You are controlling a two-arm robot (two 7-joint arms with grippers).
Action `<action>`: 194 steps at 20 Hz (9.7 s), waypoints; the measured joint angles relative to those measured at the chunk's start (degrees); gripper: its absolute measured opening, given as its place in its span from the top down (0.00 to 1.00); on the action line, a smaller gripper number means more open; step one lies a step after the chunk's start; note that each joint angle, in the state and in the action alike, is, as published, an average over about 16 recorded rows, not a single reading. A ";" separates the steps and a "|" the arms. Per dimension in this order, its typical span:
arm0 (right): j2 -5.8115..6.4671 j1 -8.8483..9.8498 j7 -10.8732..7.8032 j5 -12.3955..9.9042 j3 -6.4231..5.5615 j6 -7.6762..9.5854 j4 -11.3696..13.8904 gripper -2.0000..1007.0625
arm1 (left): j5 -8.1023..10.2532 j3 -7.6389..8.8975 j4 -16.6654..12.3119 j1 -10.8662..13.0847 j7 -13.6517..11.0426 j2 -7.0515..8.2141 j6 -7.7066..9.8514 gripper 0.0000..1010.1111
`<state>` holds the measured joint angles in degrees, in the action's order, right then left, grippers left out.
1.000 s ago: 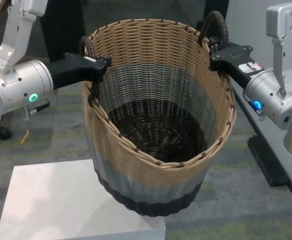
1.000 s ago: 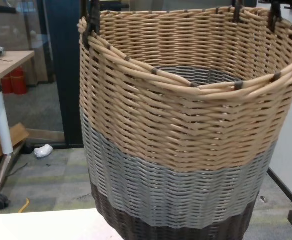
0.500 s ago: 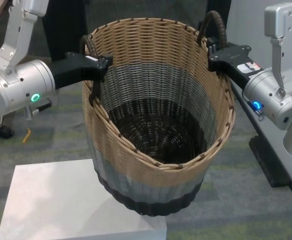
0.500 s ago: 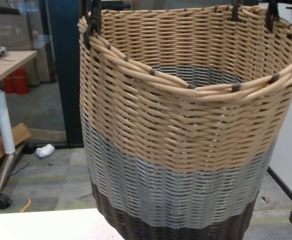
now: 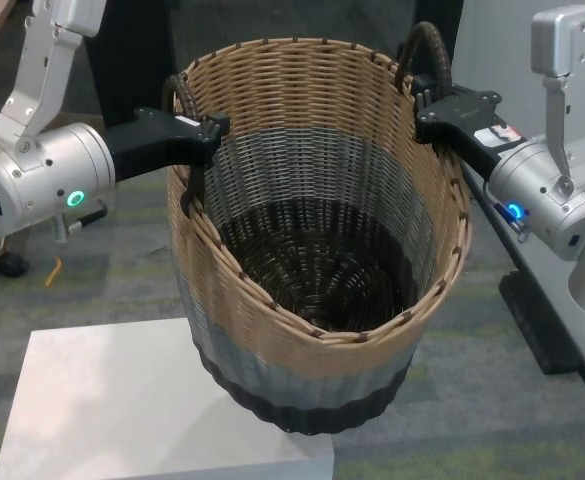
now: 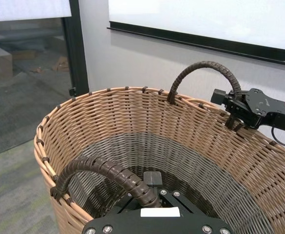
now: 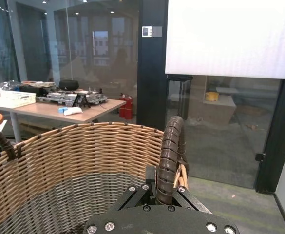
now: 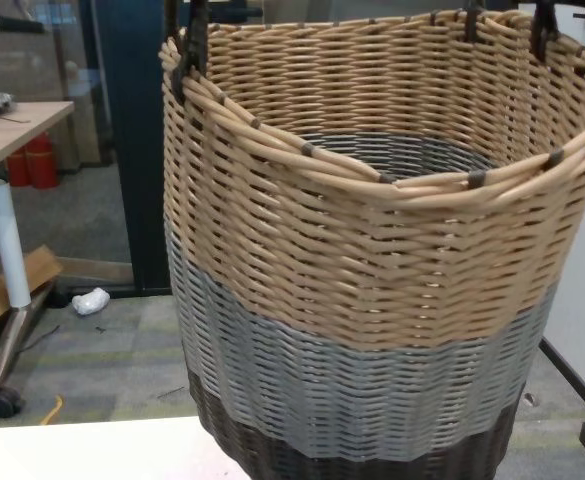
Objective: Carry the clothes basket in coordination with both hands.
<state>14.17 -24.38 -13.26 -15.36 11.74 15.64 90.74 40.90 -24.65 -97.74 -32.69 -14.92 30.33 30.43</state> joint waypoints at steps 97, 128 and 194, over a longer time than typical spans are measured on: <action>-7.59 -12.56 -8.29 10.59 23.26 3.10 -20.26 0.98 | -6.58 9.65 12.87 8.77 19.02 1.97 1.23 1.00; -8.96 -12.88 -11.07 12.81 21.15 1.88 -22.24 0.98 | -14.18 7.22 23.96 2.40 13.69 -1.17 -2.22 1.00; -6.00 -14.18 -17.47 10.33 22.08 7.62 -22.29 0.00 | -14.20 7.48 23.63 2.61 13.39 -1.12 -2.09 0.01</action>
<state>8.17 -38.56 -30.72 -5.04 33.82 23.25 68.46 26.69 -17.17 -74.11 -30.08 -1.53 29.21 28.34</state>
